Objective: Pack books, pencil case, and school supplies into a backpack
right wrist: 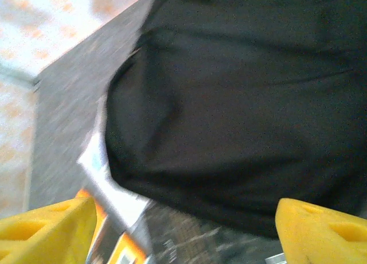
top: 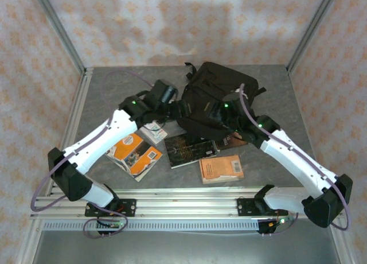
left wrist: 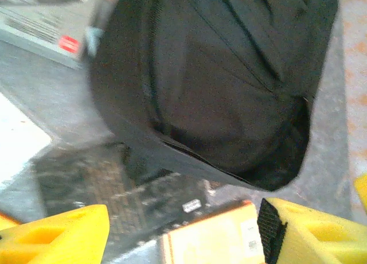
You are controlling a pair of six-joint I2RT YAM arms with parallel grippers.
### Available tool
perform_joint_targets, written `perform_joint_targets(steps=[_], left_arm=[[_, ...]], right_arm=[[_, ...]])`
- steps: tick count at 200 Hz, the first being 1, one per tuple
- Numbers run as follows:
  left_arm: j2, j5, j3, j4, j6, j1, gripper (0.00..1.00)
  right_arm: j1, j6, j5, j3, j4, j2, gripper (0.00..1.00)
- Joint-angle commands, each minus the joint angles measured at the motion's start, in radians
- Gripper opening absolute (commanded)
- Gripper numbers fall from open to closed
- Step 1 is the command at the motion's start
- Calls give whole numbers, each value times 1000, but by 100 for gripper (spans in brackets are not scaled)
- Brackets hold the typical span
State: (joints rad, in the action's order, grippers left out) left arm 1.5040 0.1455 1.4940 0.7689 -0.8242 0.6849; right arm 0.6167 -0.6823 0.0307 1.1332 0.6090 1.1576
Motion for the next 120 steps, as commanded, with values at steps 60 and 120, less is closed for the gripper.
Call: perform_joint_targets(steps=[60,120], left_arm=[[343,52,171,44,-302,70,66],[427,54,323,169,-161,19,0]], right_arm=[[-71,12,388,-1,156,-30,80],[-80,179,235,32,87,6,50]])
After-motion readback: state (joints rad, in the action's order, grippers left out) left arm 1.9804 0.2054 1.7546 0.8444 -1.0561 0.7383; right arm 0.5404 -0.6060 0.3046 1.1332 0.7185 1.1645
